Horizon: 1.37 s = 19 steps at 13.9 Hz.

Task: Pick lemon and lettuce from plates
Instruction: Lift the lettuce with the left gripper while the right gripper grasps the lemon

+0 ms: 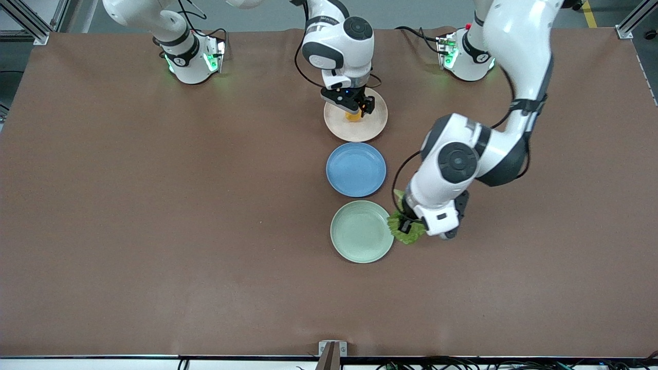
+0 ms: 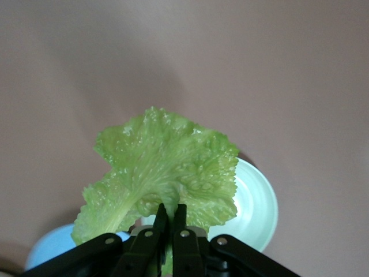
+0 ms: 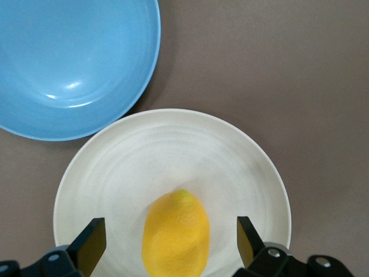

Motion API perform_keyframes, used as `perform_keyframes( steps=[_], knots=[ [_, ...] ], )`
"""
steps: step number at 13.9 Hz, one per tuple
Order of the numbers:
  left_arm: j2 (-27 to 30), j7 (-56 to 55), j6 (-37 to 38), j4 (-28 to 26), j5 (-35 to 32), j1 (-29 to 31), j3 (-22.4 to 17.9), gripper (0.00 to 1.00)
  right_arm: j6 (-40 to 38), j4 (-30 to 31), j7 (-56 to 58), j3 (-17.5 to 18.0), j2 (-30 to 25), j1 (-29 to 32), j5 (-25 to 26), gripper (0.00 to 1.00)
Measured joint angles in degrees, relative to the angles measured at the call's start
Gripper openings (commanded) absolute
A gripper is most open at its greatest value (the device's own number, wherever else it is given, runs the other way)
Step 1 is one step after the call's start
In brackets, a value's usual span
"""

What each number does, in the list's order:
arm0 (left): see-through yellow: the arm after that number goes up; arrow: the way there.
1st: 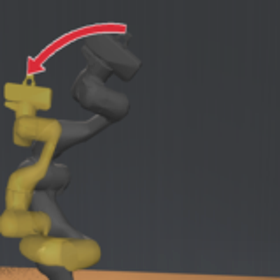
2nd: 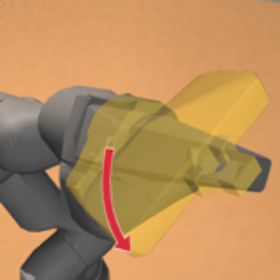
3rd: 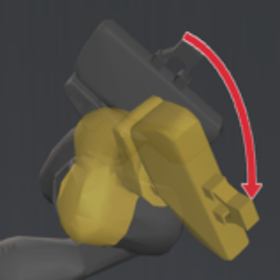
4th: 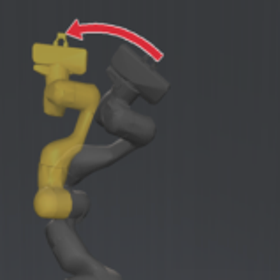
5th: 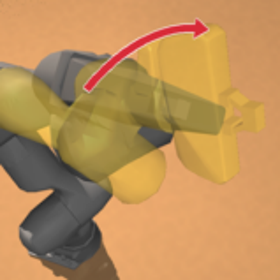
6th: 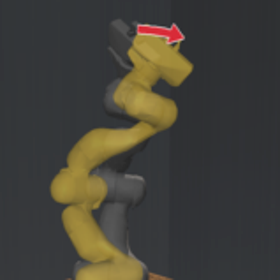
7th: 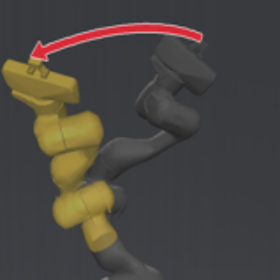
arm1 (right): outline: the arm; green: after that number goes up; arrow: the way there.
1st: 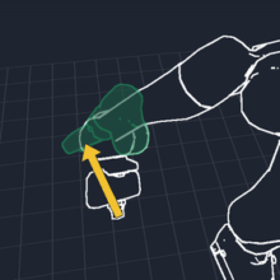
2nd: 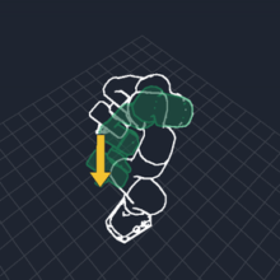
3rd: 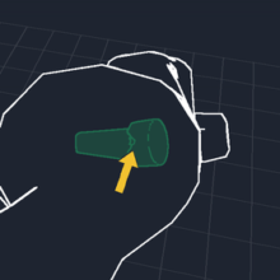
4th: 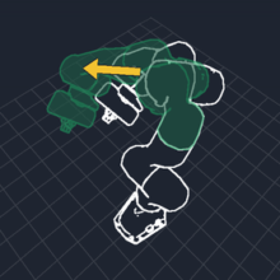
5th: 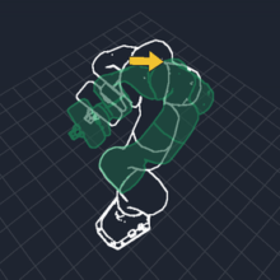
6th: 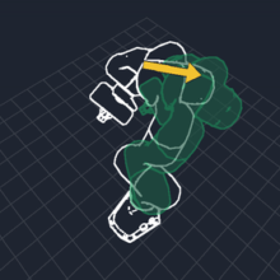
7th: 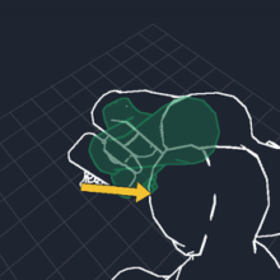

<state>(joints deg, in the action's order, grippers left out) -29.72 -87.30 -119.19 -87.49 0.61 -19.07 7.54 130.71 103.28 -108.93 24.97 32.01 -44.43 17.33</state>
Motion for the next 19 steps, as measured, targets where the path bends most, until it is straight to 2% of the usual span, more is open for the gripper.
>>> perform_keyframes(
  steps=[2,5,11,14,17,18,19],
  knots=[
    [4.1,6.0,0.3,-6.6,0.0,5.0,2.7,0.0,0.1,-0.8,-1.4,0.0,1.6,-0.9,0.5,1.0],
    [8.9,13.6,-1.2,-16.4,0.0,8.4,3.3,0.0,0.8,-1.9,-6.0,-0.1,4.0,-2.3,4.4,1.0],
    [15.1,24.9,-12.1,-33.5,0.0,12.6,3.3,0.01,1.8,-2.3,-7.6,-0.1,6.1,-2.7,5.4,0.95],
    [15.5,27.6,-18.5,-39.3,-1.4,14.6,3.3,0.01,2.3,-2.3,-7.6,-0.1,6.1,-2.7,5.4,0.92],
    [15.4,29.7,-22.6,-42.4,-1.9,16.1,3.3,0.01,2.4,-2.3,-7.7,-0.2,6.2,-2.8,5.4,0.86],
    [15.2,30.1,-23.7,-43.0,-1.9,16.5,3.3,0.01,2.4,-2.3,-7.7,-0.2,6.2,-3.0,5.5,0.82],
    [14.8,30.3,-25.0,-43.5,-1.9,16.7,3.3,0.01,2.4,-2.3,-7.7,-0.2,6.4,-3.2,5.5,0.74]
  ],
)
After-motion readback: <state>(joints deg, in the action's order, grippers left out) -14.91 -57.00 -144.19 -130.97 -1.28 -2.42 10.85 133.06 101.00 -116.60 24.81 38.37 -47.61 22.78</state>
